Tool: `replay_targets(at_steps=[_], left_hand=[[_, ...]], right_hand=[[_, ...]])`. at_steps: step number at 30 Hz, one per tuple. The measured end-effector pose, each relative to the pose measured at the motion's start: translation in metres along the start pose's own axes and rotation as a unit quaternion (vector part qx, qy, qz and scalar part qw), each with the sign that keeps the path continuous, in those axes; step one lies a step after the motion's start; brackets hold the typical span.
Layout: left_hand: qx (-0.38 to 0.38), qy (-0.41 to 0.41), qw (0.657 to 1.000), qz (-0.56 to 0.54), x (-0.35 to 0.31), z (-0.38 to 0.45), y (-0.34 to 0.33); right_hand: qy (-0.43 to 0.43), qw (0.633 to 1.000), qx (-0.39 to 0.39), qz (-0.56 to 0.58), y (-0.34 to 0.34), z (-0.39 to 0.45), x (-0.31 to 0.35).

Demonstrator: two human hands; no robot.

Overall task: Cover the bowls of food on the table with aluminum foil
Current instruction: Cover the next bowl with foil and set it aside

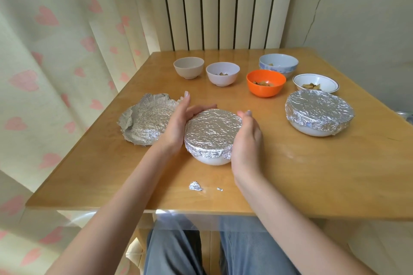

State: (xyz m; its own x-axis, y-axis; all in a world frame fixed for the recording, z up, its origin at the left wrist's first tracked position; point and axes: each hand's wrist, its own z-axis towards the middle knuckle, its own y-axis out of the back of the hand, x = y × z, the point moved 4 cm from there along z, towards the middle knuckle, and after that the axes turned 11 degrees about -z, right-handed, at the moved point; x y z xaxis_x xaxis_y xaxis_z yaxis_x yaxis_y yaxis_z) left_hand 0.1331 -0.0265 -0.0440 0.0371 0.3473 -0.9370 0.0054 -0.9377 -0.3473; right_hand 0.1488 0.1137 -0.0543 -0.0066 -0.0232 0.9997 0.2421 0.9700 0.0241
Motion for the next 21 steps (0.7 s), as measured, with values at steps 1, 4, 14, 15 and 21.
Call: replay_targets(at_steps=[1,4,14,15,21], left_hand=[[-0.004,0.013,1.000,-0.014,0.001,-0.001,-0.001],[-0.045,0.012,0.998,-0.031,0.004,-0.003,-0.002],[-0.192,-0.022,0.973,-0.124,0.022,-0.023,-0.008],[-0.196,-0.023,0.973,-0.124,0.021,-0.025,-0.009],[-0.185,-0.017,0.979,-0.084,0.012,-0.032,-0.006]], right_hand=[[0.003,1.000,-0.014,-0.001,-0.001,0.001,-0.001],[0.005,1.000,-0.020,-0.004,-0.003,0.006,-0.003],[-0.017,0.989,0.138,-0.040,0.000,0.026,0.000],[-0.014,0.989,0.144,-0.038,0.001,0.027,0.001],[-0.018,0.976,0.211,-0.053,0.010,0.036,0.004]])
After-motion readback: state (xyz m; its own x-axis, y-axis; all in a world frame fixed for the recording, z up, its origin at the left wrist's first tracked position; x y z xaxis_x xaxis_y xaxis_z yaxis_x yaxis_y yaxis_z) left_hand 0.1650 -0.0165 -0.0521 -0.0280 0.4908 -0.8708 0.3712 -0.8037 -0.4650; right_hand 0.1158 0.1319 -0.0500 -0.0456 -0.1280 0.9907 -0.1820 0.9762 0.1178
